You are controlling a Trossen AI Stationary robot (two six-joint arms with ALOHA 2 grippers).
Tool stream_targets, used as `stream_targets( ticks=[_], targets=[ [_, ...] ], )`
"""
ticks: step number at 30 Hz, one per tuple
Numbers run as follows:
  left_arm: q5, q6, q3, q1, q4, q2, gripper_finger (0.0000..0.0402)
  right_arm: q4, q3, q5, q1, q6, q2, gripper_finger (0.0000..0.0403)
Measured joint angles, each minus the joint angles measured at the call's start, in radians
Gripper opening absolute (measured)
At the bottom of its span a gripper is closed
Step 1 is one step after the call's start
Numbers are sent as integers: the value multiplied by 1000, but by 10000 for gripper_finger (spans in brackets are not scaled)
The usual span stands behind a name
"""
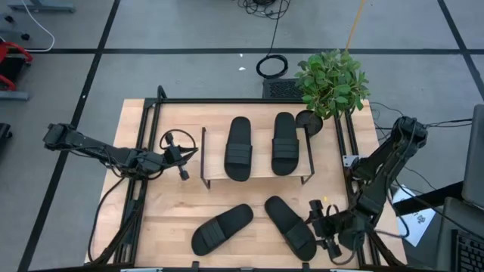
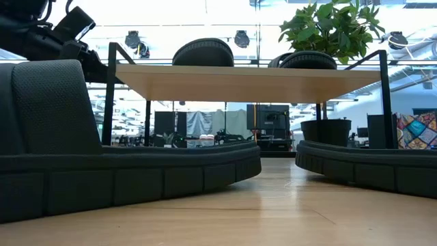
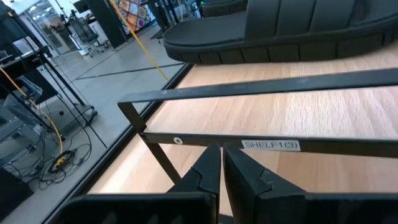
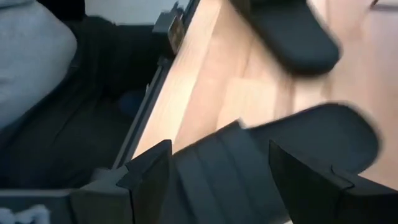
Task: Pick and place slides into the shelf
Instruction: Put the black slides under the shelf
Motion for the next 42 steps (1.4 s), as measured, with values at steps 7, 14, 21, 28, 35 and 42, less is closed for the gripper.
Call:
stream_targets(
  ticks=[7,14,21,28,35,42],
  targets=[
    [0,-10,0,0,-1,0,21,8,6,-3,42,128,113,258],
    [0,-15,0,0,23,0,21,-55,26,-3,69,139,152,258],
    [0,-17,0,0,27,0,21,-151,26,32,88,100,189,241],
    [-3,-12,0,0,22,0,21,-195,27,85,90,83,233,198],
    [0,-14,0,0,23,0,21,-243,48,137,91,-25,177,175],
    [8,-13,0,0,13,0,21,-219,69,-36,-33,-156,31,169]
  ],
)
